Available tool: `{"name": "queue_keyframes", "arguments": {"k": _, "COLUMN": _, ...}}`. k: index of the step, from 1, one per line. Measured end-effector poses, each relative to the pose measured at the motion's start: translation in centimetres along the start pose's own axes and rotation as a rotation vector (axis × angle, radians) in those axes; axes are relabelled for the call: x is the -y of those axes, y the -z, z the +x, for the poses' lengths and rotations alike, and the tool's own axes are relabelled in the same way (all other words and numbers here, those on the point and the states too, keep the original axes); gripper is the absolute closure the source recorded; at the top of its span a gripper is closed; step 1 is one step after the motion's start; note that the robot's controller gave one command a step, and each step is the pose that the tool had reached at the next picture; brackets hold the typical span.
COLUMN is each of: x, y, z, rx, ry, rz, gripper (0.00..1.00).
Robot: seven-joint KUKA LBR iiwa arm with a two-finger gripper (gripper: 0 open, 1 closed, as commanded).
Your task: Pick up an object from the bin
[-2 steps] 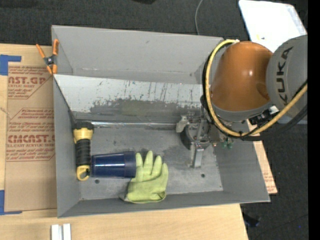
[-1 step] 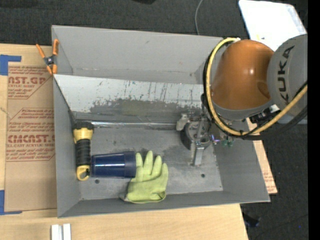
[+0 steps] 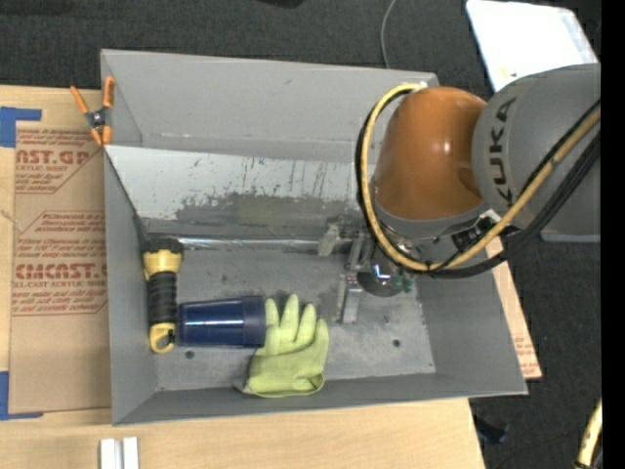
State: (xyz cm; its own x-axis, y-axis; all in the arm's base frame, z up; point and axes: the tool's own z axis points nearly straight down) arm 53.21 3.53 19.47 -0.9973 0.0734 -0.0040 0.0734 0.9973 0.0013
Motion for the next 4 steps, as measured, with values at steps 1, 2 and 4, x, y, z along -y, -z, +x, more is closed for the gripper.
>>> {"name": "queue_keyframes", "arguments": {"k": 1, "x": -2.8, "y": -1.1, "z": -1.5, "rx": 0.001, "ry": -0.219, "rz": 0.001, "gripper": 0.0}}
{"name": "queue_keyframes", "arguments": {"k": 2, "x": -4.5, "y": -7.7, "z": 1.9, "rx": 0.002, "ry": -0.126, "rz": -0.001, "gripper": 0.0}}
{"name": "queue_keyframes", "arguments": {"k": 4, "x": -3.7, "y": -12.1, "z": 3.3, "rx": 0.004, "ry": -0.246, "rz": -0.001, "gripper": 0.0}}
